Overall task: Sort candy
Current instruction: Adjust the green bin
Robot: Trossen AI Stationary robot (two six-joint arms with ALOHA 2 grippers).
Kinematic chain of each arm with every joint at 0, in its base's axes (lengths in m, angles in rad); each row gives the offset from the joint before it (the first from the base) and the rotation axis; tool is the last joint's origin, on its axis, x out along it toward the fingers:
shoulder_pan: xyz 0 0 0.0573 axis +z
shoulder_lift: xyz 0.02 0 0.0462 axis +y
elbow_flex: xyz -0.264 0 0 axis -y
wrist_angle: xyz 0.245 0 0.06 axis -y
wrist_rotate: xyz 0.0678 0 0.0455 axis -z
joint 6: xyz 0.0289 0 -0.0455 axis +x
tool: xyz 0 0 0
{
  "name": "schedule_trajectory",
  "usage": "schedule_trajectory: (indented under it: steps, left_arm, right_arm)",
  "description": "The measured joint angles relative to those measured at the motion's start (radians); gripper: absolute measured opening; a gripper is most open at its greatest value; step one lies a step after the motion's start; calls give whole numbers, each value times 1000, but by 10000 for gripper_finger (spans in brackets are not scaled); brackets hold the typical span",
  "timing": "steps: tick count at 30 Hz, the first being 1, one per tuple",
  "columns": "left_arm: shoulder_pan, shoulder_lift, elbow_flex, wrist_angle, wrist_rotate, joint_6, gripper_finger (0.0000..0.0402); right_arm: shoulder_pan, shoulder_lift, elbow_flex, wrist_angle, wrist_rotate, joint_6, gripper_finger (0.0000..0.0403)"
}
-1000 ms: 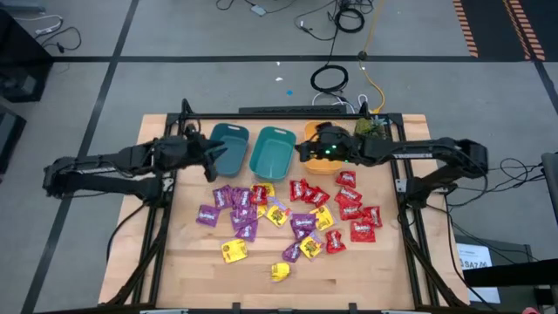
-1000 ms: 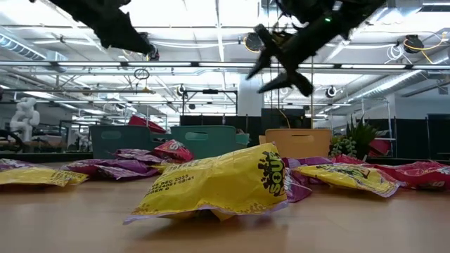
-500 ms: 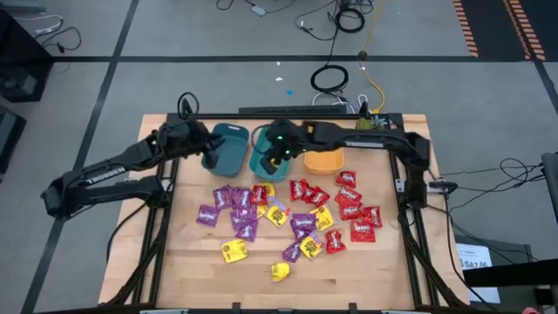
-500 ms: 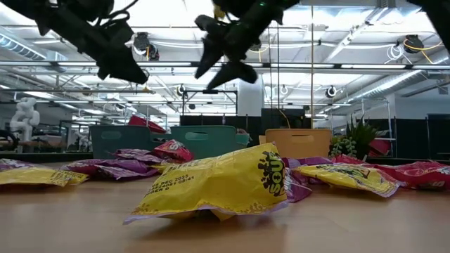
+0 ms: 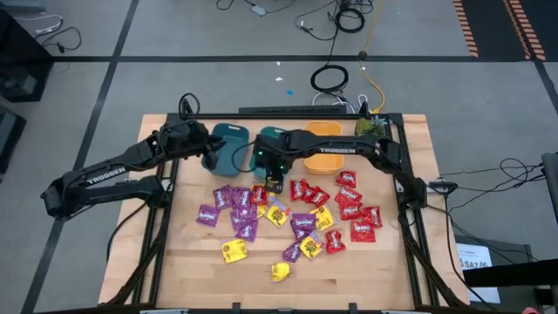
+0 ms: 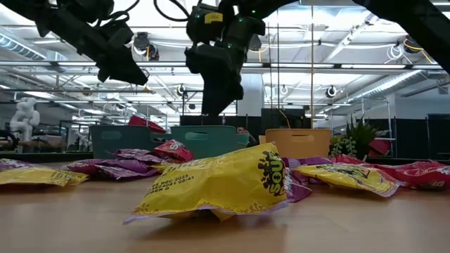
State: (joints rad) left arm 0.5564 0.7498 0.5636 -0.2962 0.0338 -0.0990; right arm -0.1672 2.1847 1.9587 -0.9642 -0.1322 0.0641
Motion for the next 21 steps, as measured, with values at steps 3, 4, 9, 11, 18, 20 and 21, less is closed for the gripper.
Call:
schedule_trajectory:
  steps: [3, 4, 9, 11, 18, 20, 21]
  left_arm:
    - [0, 0, 0, 0, 0, 0, 107]
    - [0, 0, 0, 0, 0, 0, 107]
    - [0, 0, 0, 0, 18, -1, 107]
    - [0, 0, 0, -1, 33, -1, 107]
    - [0, 0, 0, -2, 82, -2, 107]
    - [0, 0, 0, -4, 91, -2, 107]
    - [0, 0, 0, -4, 94, -2, 107]
  right_arm:
    - [4, 21, 0, -4, 4, -27, 174]
    - [5, 26, 0, -8, 13, -35, 168]
    - [6, 38, 0, -17, 75, -74, 127]
    - [5, 43, 0, -18, 79, -90, 108]
    - [6, 45, 0, -64, 79, -172, 28]
    - [6, 45, 0, -84, 82, -192, 8]
    - [6, 45, 0, -96, 83, -200, 7]
